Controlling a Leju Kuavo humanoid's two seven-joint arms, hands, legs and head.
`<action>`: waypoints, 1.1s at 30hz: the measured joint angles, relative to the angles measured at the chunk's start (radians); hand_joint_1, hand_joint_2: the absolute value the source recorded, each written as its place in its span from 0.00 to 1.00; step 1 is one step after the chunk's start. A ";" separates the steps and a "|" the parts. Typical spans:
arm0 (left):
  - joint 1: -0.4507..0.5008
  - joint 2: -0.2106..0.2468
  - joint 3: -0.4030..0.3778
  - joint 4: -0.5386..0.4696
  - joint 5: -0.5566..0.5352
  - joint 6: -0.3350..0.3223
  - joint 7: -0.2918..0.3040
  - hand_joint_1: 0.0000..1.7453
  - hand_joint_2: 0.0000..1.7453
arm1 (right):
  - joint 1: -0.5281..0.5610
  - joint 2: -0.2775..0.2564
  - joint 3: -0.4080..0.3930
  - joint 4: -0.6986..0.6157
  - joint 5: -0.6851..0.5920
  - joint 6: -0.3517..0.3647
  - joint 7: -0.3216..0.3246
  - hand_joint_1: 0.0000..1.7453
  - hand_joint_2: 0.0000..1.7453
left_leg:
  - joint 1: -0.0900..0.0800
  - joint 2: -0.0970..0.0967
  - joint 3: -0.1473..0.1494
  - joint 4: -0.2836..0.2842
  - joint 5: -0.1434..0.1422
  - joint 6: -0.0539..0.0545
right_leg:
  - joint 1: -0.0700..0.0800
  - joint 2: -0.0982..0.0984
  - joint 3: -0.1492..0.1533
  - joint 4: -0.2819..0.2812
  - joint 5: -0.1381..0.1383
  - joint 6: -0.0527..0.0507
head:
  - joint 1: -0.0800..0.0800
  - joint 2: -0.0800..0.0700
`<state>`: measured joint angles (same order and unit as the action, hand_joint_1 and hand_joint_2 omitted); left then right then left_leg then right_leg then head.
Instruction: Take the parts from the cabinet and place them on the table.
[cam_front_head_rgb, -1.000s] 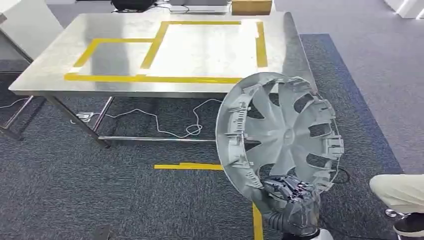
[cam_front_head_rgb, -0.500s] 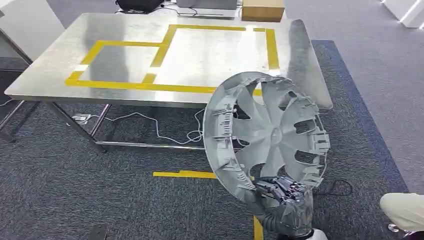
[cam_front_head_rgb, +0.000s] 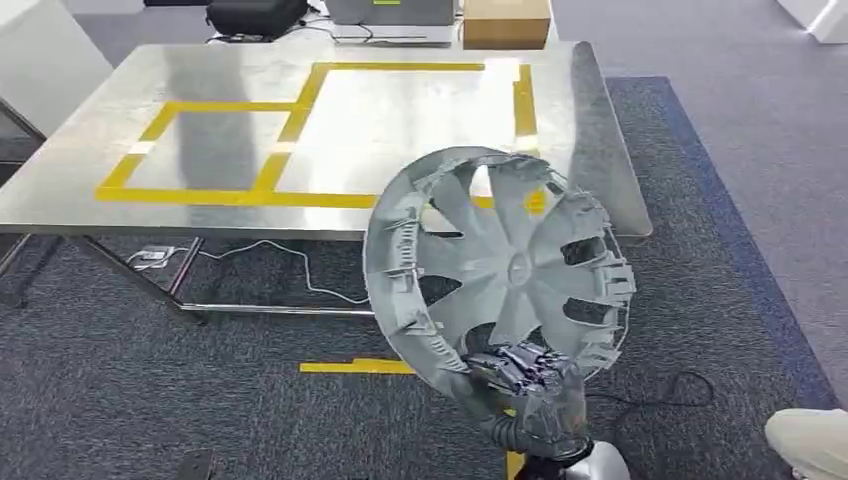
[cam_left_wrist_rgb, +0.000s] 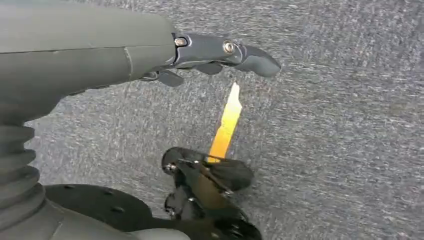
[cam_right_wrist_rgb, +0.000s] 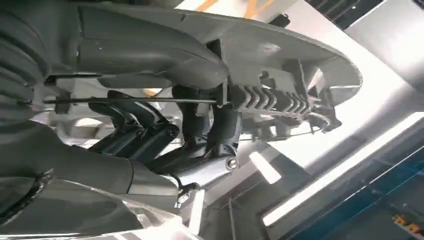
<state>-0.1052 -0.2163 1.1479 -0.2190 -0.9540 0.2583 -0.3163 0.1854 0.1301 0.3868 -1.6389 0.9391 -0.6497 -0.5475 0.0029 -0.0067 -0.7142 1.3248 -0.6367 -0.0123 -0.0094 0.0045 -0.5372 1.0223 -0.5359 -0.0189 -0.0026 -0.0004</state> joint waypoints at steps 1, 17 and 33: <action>0.000 0.000 0.000 0.000 -0.003 -0.002 0.000 0.00 1.00 | -0.008 0.000 0.005 0.005 0.006 0.005 0.004 1.00 1.00 | 0.000 0.000 0.003 -0.035 0.030 0.002 | 0.000 0.002 0.015 0.000 -0.010 0.001 | -0.001 0.000; -0.006 0.000 0.000 0.000 -0.026 -0.017 0.002 0.00 1.00 | -0.185 0.011 0.099 0.172 0.059 0.092 0.060 1.00 1.00 | -0.002 -0.001 0.150 -0.309 0.154 0.052 | -0.001 -0.002 -0.159 0.197 -0.085 0.059 | 0.004 0.000; -0.023 -0.007 -0.028 0.000 -0.083 -0.016 0.015 0.00 1.00 | -0.354 0.012 0.146 0.327 -0.163 0.296 0.002 1.00 1.00 | 0.015 0.000 0.074 -0.161 0.113 -0.015 | -0.004 0.005 -0.062 -0.007 0.067 0.014 | -0.006 0.000</action>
<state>-0.1279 -0.2235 1.1196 -0.2193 -1.0372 0.2419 -0.3017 -0.1683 0.1419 0.5326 -1.3118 0.7764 -0.3540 -0.5455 0.0182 -0.0065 -0.6401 1.1638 -0.5241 -0.0274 -0.0130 0.0090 -0.5987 1.0154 -0.4686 -0.0049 -0.0088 0.0000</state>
